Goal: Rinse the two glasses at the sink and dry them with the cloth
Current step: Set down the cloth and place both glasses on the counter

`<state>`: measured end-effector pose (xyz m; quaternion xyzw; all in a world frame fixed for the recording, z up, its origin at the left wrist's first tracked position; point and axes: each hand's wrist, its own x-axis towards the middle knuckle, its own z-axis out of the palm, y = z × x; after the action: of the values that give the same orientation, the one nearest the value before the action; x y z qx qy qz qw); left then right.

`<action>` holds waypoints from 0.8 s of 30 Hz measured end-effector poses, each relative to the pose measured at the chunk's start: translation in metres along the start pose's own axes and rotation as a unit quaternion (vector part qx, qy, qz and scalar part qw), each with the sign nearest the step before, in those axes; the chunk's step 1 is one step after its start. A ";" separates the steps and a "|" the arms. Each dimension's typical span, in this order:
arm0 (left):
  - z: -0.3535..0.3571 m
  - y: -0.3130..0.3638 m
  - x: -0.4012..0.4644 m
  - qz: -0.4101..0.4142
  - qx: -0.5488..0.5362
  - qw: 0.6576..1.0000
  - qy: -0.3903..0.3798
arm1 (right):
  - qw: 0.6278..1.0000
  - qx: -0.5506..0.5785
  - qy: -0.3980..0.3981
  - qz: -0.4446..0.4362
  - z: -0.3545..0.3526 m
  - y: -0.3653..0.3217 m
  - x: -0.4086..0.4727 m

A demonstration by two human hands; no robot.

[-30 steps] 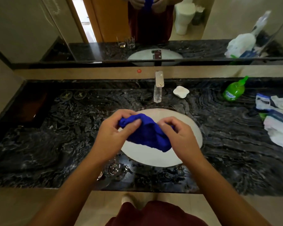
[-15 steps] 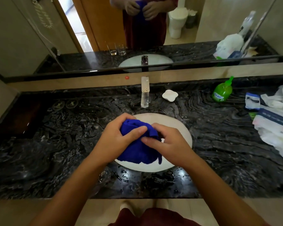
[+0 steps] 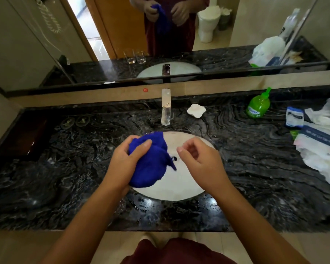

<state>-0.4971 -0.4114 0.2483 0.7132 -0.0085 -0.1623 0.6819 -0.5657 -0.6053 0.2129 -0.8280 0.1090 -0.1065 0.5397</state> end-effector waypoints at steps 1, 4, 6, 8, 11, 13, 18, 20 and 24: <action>-0.002 0.000 0.001 -0.013 -0.039 0.999 0.004 | 0.999 0.029 -0.008 0.024 0.002 0.002 -0.002; -0.004 -0.002 -0.001 -0.038 -0.103 0.993 -0.039 | 0.983 0.126 -0.107 0.079 0.014 0.006 -0.007; -0.007 -0.007 -0.004 -0.040 -0.104 0.991 -0.070 | 0.975 0.119 -0.172 0.075 0.025 0.007 -0.010; -0.010 -0.012 -0.007 -0.039 -0.103 0.991 -0.081 | 0.969 0.125 -0.199 0.076 0.035 0.007 -0.011; -0.017 -0.021 -0.013 -0.038 -0.132 0.990 -0.042 | 0.952 0.204 -0.203 0.101 0.045 0.006 -0.010; -0.026 -0.027 -0.017 -0.033 -0.135 0.990 0.029 | 0.932 0.266 -0.211 0.131 0.053 0.004 -0.010; -0.053 -0.039 -0.032 -0.039 -0.063 0.994 0.074 | 0.949 0.252 -0.146 0.122 0.077 -0.001 -0.010; -0.060 -0.043 -0.038 -0.043 -0.012 0.998 0.038 | 0.963 0.201 -0.140 0.111 0.088 -0.005 -0.011; -0.077 -0.046 -0.039 0.015 0.035 0.998 0.045 | 0.970 0.138 -0.185 0.077 0.112 -0.019 -0.020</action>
<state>-0.5256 -0.3245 0.2130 0.7432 0.0058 -0.1190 0.6584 -0.5502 -0.4948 0.1849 -0.7397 0.0546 0.0766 0.6663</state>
